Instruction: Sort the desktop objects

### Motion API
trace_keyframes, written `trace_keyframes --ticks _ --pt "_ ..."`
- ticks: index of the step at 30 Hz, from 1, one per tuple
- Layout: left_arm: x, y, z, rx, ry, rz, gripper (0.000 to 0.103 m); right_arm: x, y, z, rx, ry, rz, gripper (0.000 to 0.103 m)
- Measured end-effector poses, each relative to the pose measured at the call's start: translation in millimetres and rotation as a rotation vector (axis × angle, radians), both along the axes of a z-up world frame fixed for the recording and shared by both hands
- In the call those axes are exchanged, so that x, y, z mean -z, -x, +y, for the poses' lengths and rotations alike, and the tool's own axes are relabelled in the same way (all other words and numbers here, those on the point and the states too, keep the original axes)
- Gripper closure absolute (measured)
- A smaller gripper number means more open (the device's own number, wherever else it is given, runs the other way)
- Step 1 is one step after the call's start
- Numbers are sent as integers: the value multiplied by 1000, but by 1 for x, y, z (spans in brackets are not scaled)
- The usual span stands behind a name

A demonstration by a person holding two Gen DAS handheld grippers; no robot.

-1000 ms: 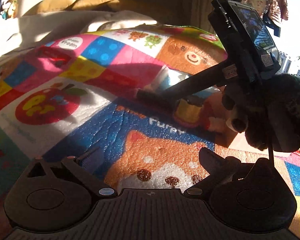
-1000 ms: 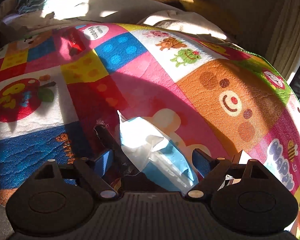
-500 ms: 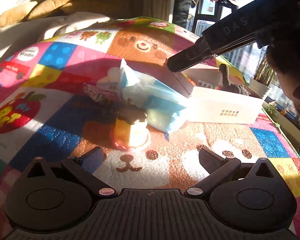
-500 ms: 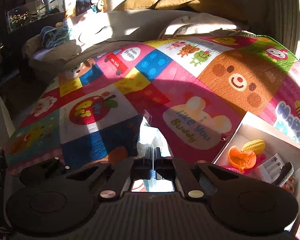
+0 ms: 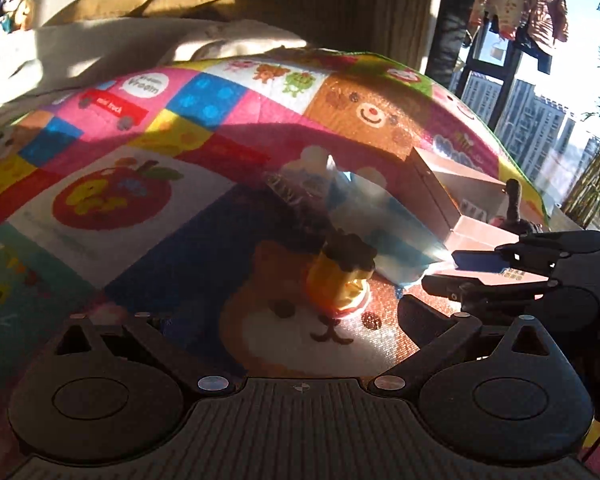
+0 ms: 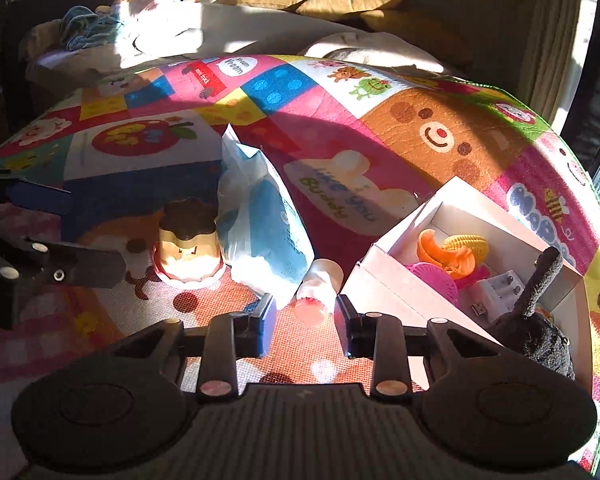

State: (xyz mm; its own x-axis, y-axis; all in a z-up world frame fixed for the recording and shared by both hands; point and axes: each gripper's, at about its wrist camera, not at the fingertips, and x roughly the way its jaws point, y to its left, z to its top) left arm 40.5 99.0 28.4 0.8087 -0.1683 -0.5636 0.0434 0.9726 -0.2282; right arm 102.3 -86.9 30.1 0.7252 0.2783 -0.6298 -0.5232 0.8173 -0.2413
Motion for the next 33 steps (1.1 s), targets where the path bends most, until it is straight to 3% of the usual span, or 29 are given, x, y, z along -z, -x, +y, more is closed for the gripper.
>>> trace_keyframes --ticks 3,5,15,17,19,22,24,26,27,30,33 --pt "-9 -1 5 -8 -10 -12 0 10 -14 4 28 -25 22 68" --pt "-13 -5 1 -2 -25 -18 0 13 -13 2 28 -29 34 77" --pt "-12 -36 -51 113 -70 -17 0 -6 52 -81 -25 -115 181 77" --pt "-11 -44 -62 123 -101 -22 0 -16 62 -109 23 -156 161 71" --pt "-8 -54 -70 107 -133 -9 0 -28 63 -129 91 -214 105 56" --pt "-9 -59 -78 108 -144 -15 0 -45 45 -165 302 -319 -28 50" --pt "-10 -57 -84 120 -158 -22 0 -43 18 -185 434 -354 -40 51" --pt "-10 -55 -89 136 -193 -29 0 -34 -7 -194 542 -353 -16 55" --pt "-10 -53 -90 143 -211 -32 0 -27 -21 -198 571 -356 9 64" --pt "-9 -50 -89 154 -256 -36 0 -16 -39 -197 535 -352 10 80" --pt "-7 -55 -84 159 -267 -20 0 -14 -50 -186 500 -296 -24 80"
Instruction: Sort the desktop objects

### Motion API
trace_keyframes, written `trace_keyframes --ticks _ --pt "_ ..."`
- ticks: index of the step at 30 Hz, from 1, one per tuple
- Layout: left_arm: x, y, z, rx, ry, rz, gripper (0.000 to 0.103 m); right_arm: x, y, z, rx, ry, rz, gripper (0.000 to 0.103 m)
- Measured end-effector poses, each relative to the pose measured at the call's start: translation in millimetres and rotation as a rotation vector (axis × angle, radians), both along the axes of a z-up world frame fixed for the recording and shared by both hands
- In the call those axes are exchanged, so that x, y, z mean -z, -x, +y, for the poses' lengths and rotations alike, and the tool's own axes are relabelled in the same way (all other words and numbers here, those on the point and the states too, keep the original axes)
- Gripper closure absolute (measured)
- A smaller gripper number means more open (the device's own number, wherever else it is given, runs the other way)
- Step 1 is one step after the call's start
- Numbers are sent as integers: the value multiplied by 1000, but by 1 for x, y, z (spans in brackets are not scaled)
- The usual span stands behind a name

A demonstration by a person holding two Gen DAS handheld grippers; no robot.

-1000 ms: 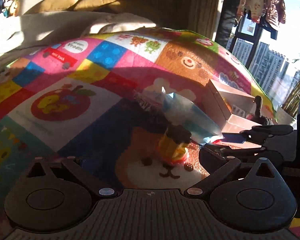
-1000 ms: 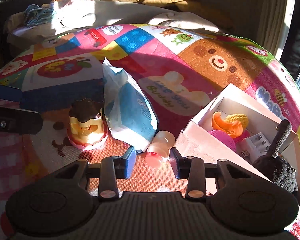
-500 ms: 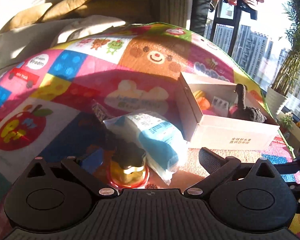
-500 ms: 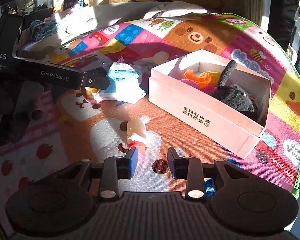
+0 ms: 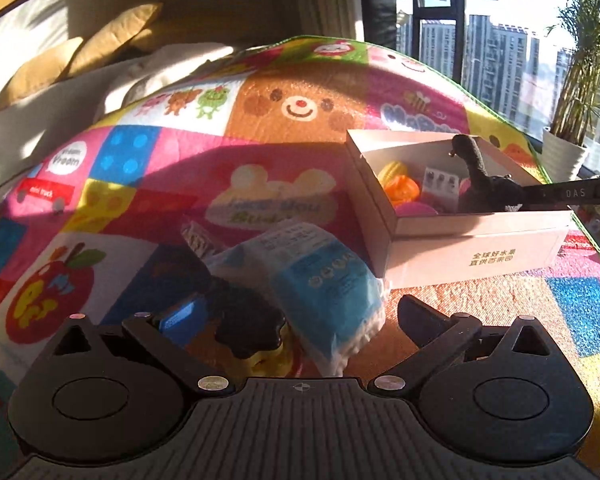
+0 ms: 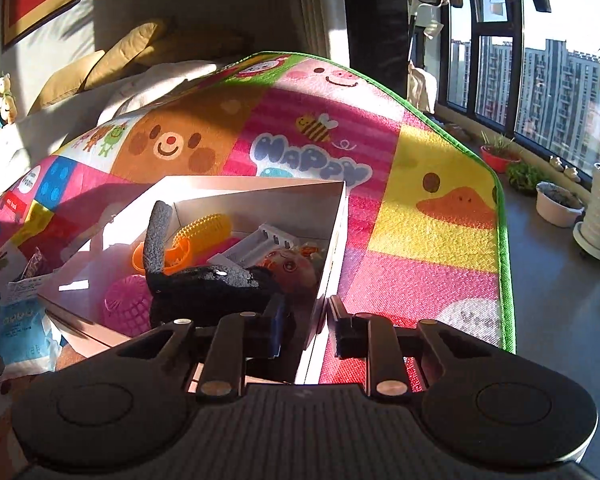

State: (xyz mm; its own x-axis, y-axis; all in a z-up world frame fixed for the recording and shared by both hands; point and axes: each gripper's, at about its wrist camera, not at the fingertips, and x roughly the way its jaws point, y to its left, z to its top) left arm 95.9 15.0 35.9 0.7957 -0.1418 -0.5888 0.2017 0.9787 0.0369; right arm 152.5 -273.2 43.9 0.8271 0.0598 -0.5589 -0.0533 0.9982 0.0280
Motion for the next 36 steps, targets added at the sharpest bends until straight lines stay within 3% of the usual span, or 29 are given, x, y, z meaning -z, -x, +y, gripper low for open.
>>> trace_keyframes --ticks 4,7,11,13,18,23,30,31,33,36 --pt "4 -5 -2 10 3 14 0 0 -17 8 -70 21 -25 79" --pt "7 -1 -5 29 -27 8 0 -7 -15 16 -63 42 -66 78" --pt "12 12 3 28 -50 17 0 -29 27 39 -132 81 -190 60" --pt "16 21 11 16 -60 31 0 -35 44 51 -221 63 -188 54" --pt "26 23 34 -110 -170 29 0 -30 61 106 -439 45 -100 49" --pt "26 11 67 -253 -149 5 0 -18 60 174 -541 101 -86 46" --pt "20 27 111 -349 86 -42 0 2 47 246 -524 358 -190 47" --pt "20 28 116 -351 129 -47 0 5 40 252 -517 388 -191 54" --pt "22 28 124 -352 185 -42 0 3 23 260 -502 386 -147 71" --pt "22 31 129 -339 230 -50 0 -4 -9 270 -464 316 -44 73"
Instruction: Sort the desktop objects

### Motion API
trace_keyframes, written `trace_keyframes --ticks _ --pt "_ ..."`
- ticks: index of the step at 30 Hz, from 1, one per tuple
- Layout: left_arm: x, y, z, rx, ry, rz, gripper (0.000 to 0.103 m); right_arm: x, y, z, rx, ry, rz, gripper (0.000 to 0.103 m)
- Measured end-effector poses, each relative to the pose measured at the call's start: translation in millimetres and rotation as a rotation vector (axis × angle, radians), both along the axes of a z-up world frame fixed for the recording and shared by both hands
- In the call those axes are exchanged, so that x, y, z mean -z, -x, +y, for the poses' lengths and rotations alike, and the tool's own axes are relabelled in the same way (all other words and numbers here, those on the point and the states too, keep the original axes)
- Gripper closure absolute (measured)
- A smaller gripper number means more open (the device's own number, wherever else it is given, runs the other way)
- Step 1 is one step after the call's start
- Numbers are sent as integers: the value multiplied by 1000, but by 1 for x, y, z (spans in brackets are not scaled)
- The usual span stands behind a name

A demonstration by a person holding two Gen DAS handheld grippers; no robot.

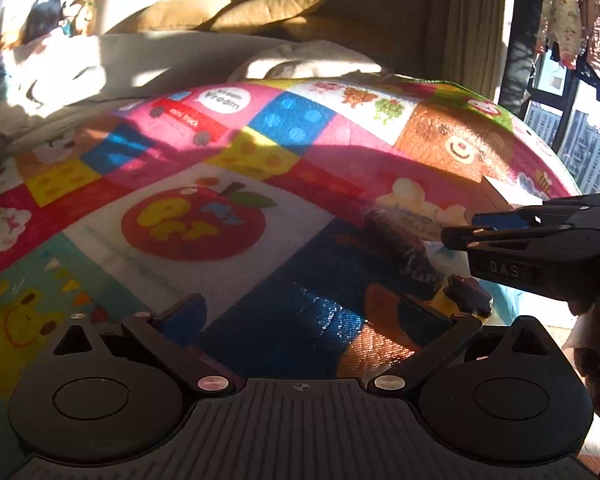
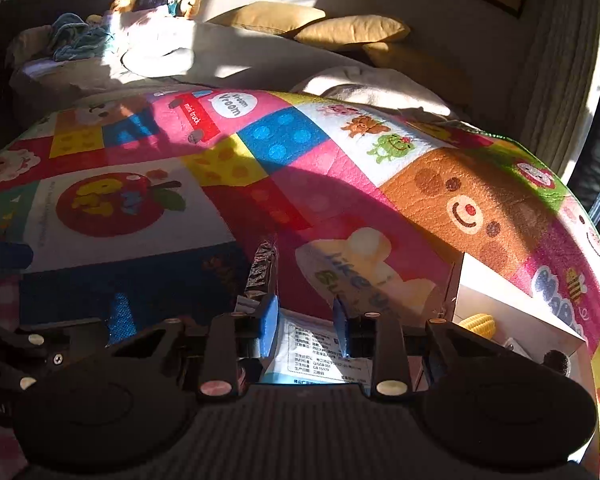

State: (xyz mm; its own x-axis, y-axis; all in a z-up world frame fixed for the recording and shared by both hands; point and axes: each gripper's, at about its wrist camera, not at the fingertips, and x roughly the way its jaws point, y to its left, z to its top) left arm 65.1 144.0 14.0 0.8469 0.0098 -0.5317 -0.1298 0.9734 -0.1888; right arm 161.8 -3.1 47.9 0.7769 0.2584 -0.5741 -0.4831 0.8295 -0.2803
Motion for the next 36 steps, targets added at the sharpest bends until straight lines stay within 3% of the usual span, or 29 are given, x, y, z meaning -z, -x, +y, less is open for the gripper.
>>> trace_keyframes --ticks 3,6,11,18,20,24,27,30,36 --pt "-1 3 0 21 13 -13 0 4 -31 7 47 -7 121 73" --pt "-3 5 -1 30 21 -18 0 5 -24 0 21 3 167 73" --pt "-10 14 -5 50 31 -36 0 3 45 -24 -117 25 159 73" --pt "-9 39 -35 157 27 -7 0 5 114 -71 -174 -12 181 73" --pt "-10 50 -44 187 12 0 0 -4 133 -95 -153 -72 126 72" --pt "-15 66 -63 269 -12 6 0 -8 162 -140 -53 -124 55 39" --pt "-19 72 -82 327 -63 18 0 5 175 -161 -10 -102 86 38" --pt "-23 76 -97 363 -65 27 0 18 184 -174 18 -59 85 38" --pt "-32 83 -149 499 -92 19 0 30 190 -204 96 -153 94 37"
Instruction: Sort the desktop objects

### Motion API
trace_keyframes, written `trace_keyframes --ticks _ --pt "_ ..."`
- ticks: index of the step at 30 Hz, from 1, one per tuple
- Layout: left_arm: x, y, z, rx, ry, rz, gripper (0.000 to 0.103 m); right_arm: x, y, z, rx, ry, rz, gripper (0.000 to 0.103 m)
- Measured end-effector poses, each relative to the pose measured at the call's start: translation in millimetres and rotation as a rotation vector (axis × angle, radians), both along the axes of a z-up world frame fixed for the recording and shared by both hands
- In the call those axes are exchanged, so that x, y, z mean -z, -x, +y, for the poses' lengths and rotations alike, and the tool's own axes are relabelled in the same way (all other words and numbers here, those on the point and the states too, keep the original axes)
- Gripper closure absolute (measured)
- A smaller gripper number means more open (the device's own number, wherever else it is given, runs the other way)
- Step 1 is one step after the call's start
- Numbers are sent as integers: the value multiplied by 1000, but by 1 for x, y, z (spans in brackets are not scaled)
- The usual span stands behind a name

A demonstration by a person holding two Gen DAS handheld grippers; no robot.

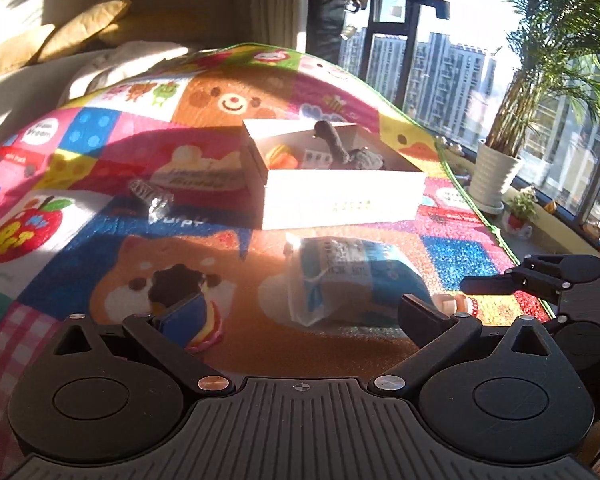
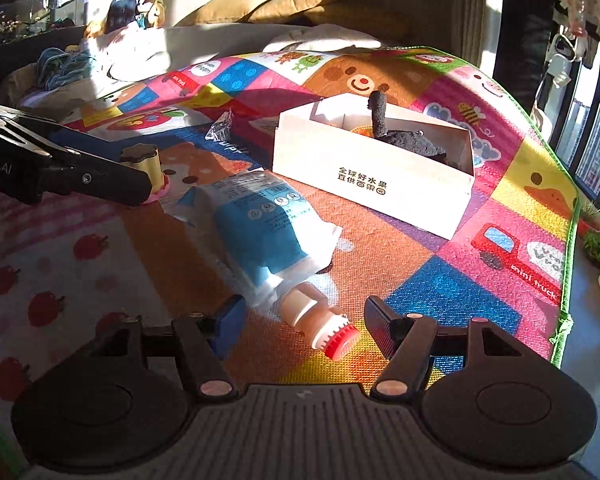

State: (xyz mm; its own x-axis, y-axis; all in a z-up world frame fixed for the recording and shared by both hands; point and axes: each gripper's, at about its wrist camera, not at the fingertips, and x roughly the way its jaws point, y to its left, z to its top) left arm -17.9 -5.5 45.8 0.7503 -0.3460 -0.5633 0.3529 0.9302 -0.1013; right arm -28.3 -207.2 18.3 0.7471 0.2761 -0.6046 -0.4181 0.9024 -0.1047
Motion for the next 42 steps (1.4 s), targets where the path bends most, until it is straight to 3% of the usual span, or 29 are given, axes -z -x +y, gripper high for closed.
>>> trace_keyframes --ticks 4,8,13,15,18,20,21,22,26,33,37,42 --pt "3 -8 -44 23 -61 19 0 -4 8 -11 37 -30 -38 37" --pt "2 -14 -60 -5 -84 -20 0 0 13 -12 53 80 -60 37" --pt "5 -17 -55 -16 -90 9 0 -1 -4 -38 270 89 -75 37" --pt "7 -15 -54 8 -81 28 0 -6 -10 -50 307 2 -56 37" --pt "13 -11 -56 51 -88 46 0 -19 -21 -66 258 -236 47 37" --pt "18 -11 -60 57 -136 38 0 -26 -34 -70 191 -391 131 47" --pt "20 -12 -60 50 -153 35 0 -29 -41 -67 169 -415 152 69" --pt "22 -14 -59 35 -164 37 0 -31 -48 -62 156 -411 158 84" --pt "23 -18 -45 -2 -128 60 0 -34 -79 -25 135 -304 106 85" --pt "22 -14 -9 -19 -93 79 0 -7 -126 2 96 -241 184 85" --pt "24 -12 18 -46 -28 123 0 -1 -106 1 78 -260 241 84" --pt "19 -1 29 34 69 122 0 -1 -48 6 -50 -224 248 82"
